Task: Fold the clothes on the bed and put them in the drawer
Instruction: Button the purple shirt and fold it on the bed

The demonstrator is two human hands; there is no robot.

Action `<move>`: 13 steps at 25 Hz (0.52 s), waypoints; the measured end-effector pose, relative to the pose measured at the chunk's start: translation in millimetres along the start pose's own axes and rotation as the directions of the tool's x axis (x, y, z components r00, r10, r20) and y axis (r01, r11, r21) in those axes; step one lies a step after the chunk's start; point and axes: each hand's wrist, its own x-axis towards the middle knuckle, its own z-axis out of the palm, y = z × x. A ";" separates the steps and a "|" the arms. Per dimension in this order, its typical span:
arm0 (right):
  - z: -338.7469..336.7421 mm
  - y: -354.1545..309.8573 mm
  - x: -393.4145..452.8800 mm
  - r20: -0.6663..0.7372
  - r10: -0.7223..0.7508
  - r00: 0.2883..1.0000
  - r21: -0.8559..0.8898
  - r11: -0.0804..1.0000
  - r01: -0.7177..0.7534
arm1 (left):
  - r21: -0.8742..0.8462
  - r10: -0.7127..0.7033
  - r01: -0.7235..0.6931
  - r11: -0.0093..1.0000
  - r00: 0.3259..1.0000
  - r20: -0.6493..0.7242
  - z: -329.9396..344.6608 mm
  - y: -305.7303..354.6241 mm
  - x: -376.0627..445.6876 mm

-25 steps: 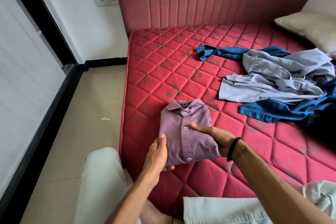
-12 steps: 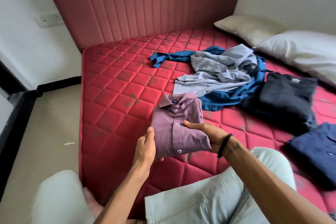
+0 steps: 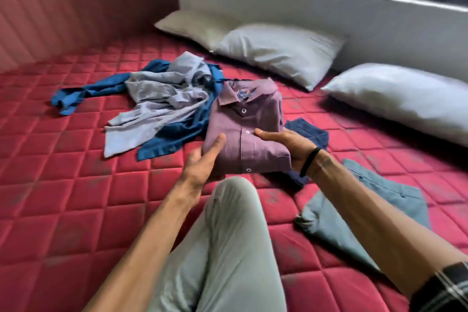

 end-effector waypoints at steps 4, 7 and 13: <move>-82.2 -27.8 -57.8 -0.161 -0.104 0.981 0.003 0.994 0.106 | 0.074 0.079 -0.094 0.993 0.979 0.189 96.3 -5.4 27.4; -127.7 -31.5 -83.4 -0.279 -0.167 0.946 0.054 0.980 0.189 | 0.136 0.134 -0.179 0.974 0.948 0.288 151.0 -12.8 42.4; -144.5 -3.2 -42.2 -0.352 -0.203 0.914 0.151 0.951 0.269 | 0.310 0.200 -0.306 0.900 0.922 0.331 154.2 -18.2 109.7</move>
